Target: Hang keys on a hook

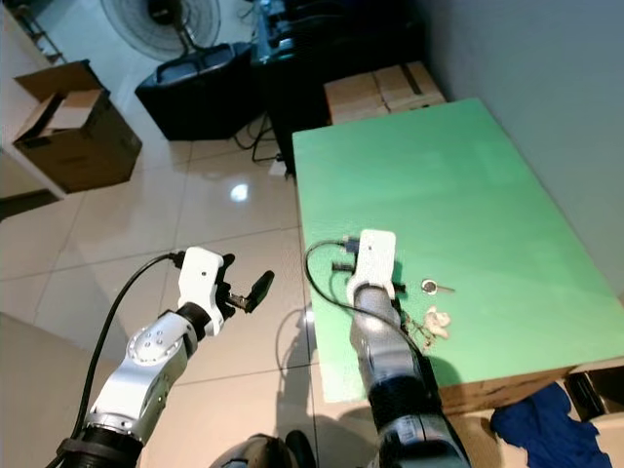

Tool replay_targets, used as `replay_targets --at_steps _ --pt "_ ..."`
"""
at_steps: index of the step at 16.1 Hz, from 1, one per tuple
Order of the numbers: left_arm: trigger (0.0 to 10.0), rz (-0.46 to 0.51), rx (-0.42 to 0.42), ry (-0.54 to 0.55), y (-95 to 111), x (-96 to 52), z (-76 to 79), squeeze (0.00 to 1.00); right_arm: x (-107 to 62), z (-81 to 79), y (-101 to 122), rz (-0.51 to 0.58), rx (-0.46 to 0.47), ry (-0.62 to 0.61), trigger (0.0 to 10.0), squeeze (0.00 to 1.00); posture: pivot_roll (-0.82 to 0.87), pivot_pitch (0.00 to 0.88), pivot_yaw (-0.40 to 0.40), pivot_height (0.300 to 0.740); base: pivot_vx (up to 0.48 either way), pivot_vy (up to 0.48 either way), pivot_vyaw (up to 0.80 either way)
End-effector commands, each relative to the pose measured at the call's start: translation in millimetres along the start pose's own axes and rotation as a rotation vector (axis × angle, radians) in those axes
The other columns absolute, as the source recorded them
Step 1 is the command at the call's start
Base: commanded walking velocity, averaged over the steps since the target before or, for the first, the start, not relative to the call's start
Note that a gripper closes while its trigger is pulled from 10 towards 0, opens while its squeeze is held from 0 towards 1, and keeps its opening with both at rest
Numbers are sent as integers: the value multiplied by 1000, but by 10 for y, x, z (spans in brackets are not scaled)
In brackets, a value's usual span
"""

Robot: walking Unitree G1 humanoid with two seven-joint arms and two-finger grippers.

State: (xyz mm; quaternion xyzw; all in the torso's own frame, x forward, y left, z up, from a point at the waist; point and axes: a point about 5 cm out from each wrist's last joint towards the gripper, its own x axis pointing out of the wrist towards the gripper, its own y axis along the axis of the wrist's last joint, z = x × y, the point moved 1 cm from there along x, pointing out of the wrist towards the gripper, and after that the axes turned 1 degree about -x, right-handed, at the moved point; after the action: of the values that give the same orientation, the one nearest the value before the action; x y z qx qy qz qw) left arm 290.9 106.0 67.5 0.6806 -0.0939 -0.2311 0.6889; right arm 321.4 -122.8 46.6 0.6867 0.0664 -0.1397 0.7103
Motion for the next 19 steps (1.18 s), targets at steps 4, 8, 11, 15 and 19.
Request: replay_targets --at_steps 4,8,11,15,19 --pt "10000 -15 -1 23 -35 1 -56 0 -31 207 -285 -94 -161 -89 10000 0 -265 92 257 740 0 0 0" --pt "10000 -10 3 25 -17 28 -72 0 -48 309 -417 -140 -250 -118 10000 0 -263 84 257 740 0 0 0" --pt "10000 -5 4 33 -6 17 -113 0 -100 321 -511 -151 -267 -144 10000 1000 -256 78 255 740 0 0 0" --pt "10000 -3 8 33 -8 18 -110 0 -82 296 -445 -118 -257 -148 10000 1000 -255 76 255 740 0 0 0" --pt "10000 -3 8 34 -2 22 -124 0 -133 269 -371 -92 -216 -151 10000 1000 -258 85 255 740 0 0 0"
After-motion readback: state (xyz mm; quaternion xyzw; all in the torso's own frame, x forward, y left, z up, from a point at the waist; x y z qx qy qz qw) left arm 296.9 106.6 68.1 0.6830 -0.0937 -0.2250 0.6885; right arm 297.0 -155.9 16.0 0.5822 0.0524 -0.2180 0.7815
